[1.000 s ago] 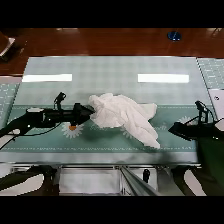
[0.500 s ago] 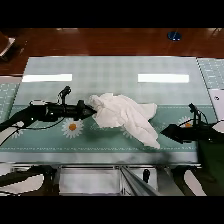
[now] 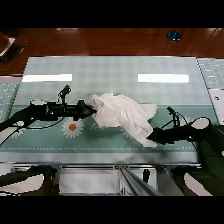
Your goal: Fold the shirts.
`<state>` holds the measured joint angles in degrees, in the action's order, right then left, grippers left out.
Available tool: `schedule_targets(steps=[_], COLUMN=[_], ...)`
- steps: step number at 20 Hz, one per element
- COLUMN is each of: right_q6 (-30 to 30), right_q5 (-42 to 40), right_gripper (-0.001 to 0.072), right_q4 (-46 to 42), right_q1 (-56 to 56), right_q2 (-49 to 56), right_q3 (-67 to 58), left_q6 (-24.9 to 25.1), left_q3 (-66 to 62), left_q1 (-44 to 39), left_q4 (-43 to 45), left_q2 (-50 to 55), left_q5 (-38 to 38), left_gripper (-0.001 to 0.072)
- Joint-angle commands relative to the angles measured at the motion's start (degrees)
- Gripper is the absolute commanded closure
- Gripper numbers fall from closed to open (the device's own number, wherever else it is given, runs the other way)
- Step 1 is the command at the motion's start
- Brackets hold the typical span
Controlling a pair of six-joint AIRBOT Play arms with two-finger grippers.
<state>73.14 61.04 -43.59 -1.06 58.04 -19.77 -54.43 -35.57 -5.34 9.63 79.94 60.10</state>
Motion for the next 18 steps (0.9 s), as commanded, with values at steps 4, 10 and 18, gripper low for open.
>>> schedule_targets(steps=[4,10,18], right_q6=[-8.79,5.81,11.76], right_q5=[3.8,8.59,22.34], right_gripper=[0.0689,0.0689,0.0689], right_q4=[10.21,-16.5,-39.04], right_q1=[3.26,3.26,3.26], right_q2=[0.87,-1.6,-15.43], right_q3=[-16.02,-70.12,-94.84], left_q6=[3.87,-3.1,-18.58], left_q3=[-3.67,-26.32,-55.84], left_q1=[2.97,16.39,35.5], left_q4=[-6.21,-6.16,29.27], left_q2=[-4.42,-23.61,-45.2], left_q5=[4.39,4.46,4.81], left_gripper=[0.0685,0.0686,0.0686])
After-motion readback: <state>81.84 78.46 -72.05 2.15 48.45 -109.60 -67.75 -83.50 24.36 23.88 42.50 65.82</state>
